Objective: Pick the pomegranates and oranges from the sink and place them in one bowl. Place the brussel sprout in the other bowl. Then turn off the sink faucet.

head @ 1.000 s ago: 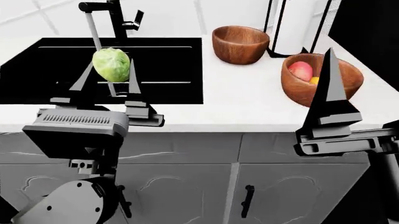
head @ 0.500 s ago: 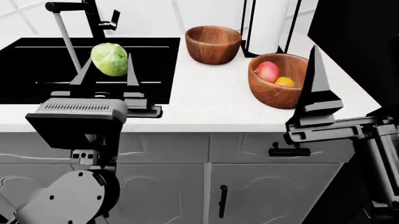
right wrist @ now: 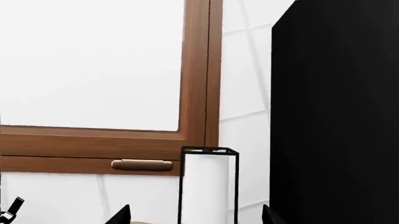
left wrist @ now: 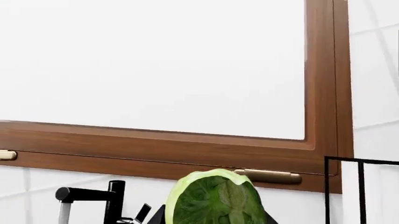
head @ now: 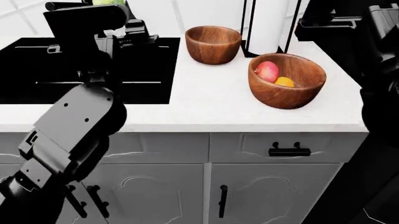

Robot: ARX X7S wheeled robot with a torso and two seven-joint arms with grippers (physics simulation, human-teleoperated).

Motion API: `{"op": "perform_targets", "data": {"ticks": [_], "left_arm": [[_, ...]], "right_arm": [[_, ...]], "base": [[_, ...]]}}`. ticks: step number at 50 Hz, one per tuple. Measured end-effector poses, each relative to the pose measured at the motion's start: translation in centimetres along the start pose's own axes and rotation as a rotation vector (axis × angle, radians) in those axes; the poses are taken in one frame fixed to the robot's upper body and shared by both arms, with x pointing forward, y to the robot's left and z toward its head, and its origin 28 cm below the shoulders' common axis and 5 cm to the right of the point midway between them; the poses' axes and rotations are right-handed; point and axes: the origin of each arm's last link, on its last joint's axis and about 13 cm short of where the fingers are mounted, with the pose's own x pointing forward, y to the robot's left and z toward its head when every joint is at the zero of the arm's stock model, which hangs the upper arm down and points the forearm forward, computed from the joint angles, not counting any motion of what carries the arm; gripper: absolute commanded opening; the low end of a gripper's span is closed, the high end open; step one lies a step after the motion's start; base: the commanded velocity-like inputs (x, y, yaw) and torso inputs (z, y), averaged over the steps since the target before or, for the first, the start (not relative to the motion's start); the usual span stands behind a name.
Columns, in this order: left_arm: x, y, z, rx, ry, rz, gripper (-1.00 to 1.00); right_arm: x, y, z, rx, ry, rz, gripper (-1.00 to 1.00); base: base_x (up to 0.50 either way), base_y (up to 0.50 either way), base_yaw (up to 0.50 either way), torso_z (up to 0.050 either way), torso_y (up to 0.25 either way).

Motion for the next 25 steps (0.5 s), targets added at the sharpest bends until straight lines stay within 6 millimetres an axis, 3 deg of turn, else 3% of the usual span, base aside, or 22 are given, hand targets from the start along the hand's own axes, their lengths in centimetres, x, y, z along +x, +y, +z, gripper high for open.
{"op": "perform_targets", "data": {"ticks": [8,18,25], "left_arm": [[2.2,-0.6,-0.2,0.01,0.06,0.013,-1.0],[3.9,-1.4,-0.4,0.029,0.107,-0.007,-1.0],[4.3,-1.8,-0.2,0.035,0.118,-0.018,-1.0]], "right_arm": [[2.0,-0.4,0.3,0.02,0.007,-0.024,1.0],[2.9,-0.4,0.6,0.002,0.018,-0.026,1.0],[3.0,-0.6,1.9,-0.012,-0.006,-0.036,1.0]], "base": [[0.04,0.0,0.0,0.0,0.0],[0.5,0.0,0.0,0.0,0.002],[0.5,0.0,0.0,0.0,0.0]]}}
